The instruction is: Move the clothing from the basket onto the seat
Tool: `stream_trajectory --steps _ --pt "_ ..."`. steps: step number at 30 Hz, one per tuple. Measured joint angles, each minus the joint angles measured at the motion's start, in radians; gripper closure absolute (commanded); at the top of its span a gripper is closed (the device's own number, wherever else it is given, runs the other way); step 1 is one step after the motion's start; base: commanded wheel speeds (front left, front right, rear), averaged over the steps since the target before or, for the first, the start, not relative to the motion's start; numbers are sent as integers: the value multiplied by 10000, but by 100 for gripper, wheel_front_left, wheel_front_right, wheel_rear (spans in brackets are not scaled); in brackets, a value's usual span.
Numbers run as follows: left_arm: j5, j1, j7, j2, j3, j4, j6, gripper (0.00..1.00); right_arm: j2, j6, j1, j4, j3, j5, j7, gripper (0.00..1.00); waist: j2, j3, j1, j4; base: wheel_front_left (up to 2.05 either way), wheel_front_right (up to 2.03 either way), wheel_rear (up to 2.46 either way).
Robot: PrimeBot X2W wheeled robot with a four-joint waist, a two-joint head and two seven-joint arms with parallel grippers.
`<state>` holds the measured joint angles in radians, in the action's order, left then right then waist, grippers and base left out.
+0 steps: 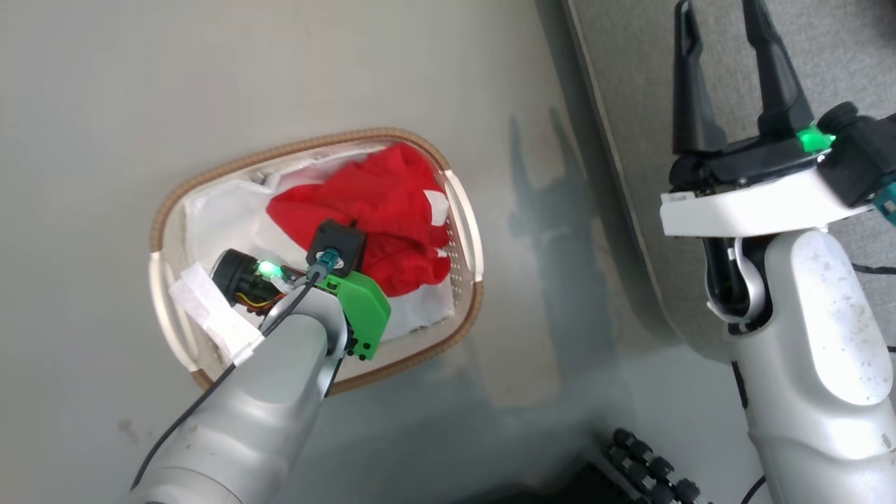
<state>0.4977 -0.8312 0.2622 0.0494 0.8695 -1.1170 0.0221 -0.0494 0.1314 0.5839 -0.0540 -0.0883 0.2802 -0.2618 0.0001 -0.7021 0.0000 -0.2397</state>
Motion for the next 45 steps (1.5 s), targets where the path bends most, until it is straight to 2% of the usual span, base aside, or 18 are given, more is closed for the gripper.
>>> stream_trajectory --steps 12,30,38,45 --pt "-706 1457 0 29 -1258 1960 115 100 -10 0 -1058 -803 -251 -370 0 0 0 1737 -1 741 0 0 0" --pt "-1983 3507 2 10 -3459 4920 -397 100 -10 0 -2831 -1802 -418 -539 0 0 0 4362 -1 1728 0 0 0" --pt "-2165 4046 0 6 -4128 6236 -665 100 -2 0 -3460 -2052 -430 -384 0 0 0 5297 -1 1983 0 0 0" --pt "-1973 4325 2 2 -4531 7657 -662 100 4 0 -3972 -2094 -502 -334 0 0 0 6041 -1 2114 0 0 0"
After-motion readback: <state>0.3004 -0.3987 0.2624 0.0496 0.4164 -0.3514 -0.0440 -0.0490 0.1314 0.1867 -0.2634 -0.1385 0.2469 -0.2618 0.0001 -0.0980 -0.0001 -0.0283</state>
